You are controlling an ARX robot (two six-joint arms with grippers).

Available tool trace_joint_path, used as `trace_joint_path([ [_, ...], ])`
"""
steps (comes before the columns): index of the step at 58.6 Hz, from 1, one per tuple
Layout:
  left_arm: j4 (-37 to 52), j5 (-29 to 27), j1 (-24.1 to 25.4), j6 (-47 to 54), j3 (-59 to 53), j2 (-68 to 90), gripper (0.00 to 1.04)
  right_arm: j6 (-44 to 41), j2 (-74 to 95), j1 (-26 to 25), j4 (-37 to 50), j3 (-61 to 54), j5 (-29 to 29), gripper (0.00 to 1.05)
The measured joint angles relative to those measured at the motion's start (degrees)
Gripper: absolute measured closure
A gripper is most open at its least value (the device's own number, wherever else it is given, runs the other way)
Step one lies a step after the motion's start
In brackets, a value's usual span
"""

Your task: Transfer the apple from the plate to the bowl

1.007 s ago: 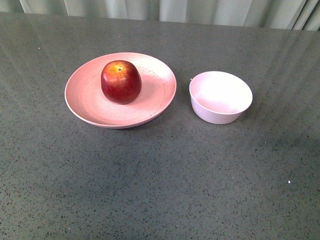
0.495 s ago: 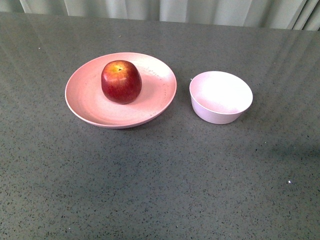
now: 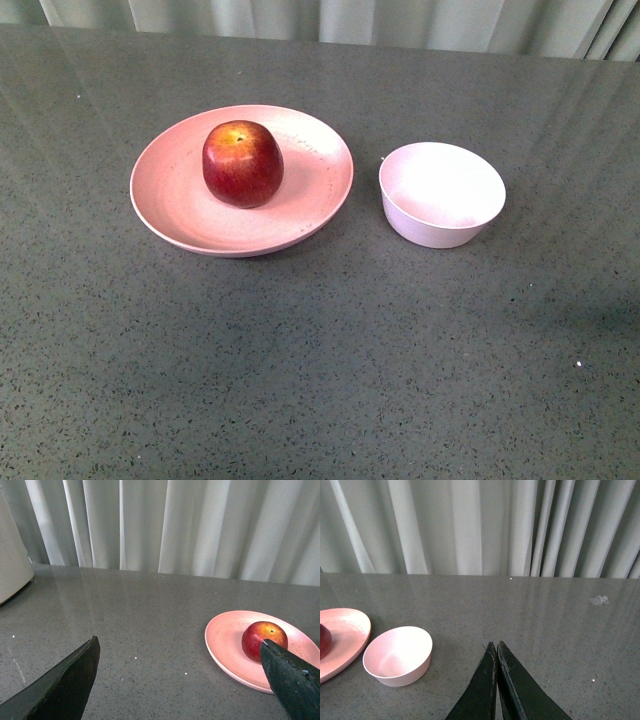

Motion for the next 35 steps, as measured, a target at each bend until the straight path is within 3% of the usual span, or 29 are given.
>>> trace_joint_path([
  [27,0.0,0.0,0.0,0.0,0.0,0.0,0.09,0.0,-7.1,0.0,-7.1,0.0,0.0,1.03],
  [35,0.0,0.0,0.0,0.0,0.0,0.0,0.09,0.0,-15.6,0.0,-16.8,0.0,0.0,1.03],
])
